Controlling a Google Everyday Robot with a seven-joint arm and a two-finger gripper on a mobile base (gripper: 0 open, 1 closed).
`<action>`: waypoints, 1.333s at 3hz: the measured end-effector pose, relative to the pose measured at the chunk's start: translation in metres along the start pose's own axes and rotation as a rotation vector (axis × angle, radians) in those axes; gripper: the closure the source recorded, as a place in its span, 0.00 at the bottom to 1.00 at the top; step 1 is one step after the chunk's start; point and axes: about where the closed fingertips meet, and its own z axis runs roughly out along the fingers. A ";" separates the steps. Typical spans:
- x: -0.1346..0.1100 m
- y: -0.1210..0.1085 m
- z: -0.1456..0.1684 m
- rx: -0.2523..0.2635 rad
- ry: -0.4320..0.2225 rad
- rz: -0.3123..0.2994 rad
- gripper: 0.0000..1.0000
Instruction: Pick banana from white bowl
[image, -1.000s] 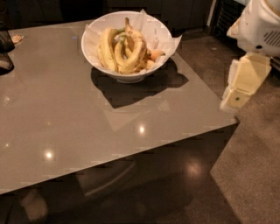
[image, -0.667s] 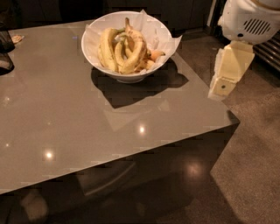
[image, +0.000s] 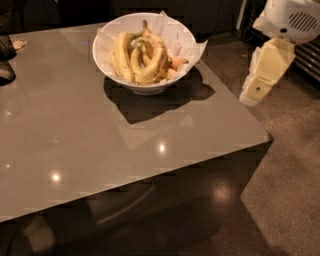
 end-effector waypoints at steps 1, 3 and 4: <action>-0.019 -0.024 0.000 -0.081 -0.158 0.126 0.00; -0.044 -0.053 0.001 -0.112 -0.234 0.223 0.00; -0.044 -0.053 0.001 -0.113 -0.234 0.223 0.00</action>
Offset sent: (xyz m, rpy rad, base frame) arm 0.0848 0.0302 0.0300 0.3905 0.1681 -0.1716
